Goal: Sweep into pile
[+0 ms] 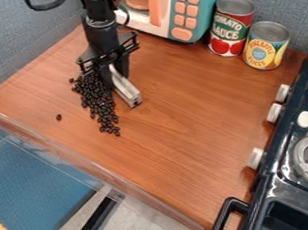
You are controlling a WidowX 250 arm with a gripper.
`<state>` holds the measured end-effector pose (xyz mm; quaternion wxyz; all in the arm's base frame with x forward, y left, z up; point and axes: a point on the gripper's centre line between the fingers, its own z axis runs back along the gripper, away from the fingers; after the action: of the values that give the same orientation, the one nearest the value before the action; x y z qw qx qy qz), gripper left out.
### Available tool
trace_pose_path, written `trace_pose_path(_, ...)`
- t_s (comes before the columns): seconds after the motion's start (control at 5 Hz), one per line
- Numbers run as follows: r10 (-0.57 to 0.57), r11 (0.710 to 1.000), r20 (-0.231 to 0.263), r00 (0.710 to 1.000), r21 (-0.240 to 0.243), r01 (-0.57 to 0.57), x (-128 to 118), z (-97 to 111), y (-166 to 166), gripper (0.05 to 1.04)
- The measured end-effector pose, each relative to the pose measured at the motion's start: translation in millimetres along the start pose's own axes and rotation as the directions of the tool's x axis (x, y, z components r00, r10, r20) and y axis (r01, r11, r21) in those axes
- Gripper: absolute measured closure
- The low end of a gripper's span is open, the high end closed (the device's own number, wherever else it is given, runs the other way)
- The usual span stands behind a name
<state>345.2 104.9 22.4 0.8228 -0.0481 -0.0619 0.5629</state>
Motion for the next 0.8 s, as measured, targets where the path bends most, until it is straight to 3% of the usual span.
trace_pose_path(0.4, 0.009, 1.000, 0.016, 1.000, -0.008, -0.009, -3, 6, 6, 0.714)
trace_pose_path(0.6, 0.017, 1.000, 0.001, 1.000, -0.016, -0.017, -5, 6, 4, 0.714)
trace_pose_path(0.8, -0.020, 0.997, 0.004, 1.000, -0.077, 0.020, -18, 28, -20, 0.714)
